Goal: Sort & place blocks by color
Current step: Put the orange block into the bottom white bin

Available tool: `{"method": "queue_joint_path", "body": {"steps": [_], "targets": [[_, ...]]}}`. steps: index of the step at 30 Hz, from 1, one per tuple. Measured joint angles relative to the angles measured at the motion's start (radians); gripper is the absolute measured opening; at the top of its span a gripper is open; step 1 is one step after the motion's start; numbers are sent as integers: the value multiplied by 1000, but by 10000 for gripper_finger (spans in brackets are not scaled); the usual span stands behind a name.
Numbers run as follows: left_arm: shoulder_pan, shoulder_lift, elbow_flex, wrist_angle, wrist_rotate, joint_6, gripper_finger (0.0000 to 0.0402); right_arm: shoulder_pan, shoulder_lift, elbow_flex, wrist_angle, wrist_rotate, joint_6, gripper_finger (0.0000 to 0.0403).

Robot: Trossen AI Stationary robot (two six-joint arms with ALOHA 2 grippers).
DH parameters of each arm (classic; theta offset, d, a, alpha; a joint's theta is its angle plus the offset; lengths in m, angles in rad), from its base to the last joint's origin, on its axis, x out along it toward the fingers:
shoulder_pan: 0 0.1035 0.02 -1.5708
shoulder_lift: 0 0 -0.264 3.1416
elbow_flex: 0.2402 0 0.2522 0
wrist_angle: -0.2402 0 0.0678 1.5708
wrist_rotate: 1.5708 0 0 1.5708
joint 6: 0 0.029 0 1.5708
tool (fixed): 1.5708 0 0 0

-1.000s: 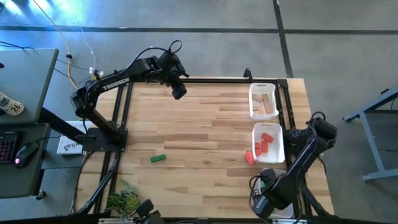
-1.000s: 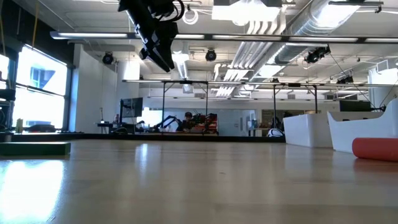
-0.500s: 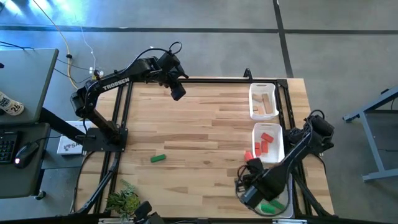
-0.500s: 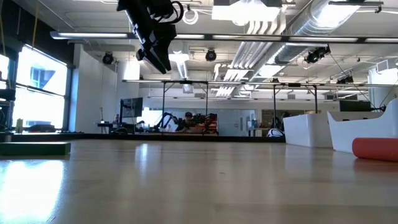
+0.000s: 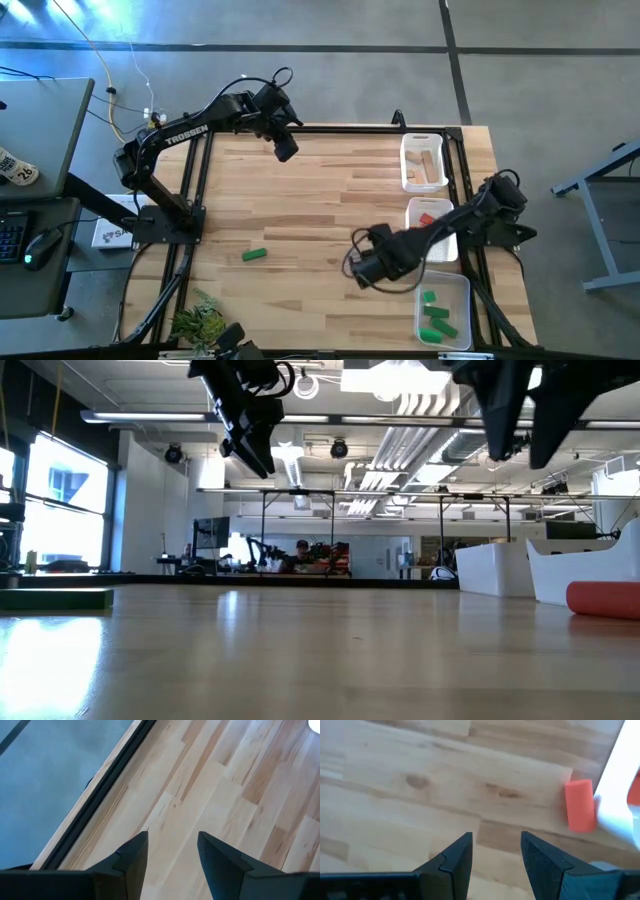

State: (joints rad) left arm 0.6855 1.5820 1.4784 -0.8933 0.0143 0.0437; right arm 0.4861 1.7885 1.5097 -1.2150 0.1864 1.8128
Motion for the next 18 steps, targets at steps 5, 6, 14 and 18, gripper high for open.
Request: {"method": "queue_joint_path", "body": {"steps": [5, 6, 14, 18], "targets": [[0, 0, 0, 0, 0, 13, 161, -57, 0, -23, -8, -3, -40, 154], [0, 0, 0, 0, 0, 13, 161, -67, 0, -30, -8, -4, -41, 154], [0, 0, 0, 0, 0, 13, 161, -155, 0, -107, -26, -105, -112, 154], [0, 0, 0, 1, 0, 13, 161, -187, 0, -161, -19, -180, -156, 154]]}}
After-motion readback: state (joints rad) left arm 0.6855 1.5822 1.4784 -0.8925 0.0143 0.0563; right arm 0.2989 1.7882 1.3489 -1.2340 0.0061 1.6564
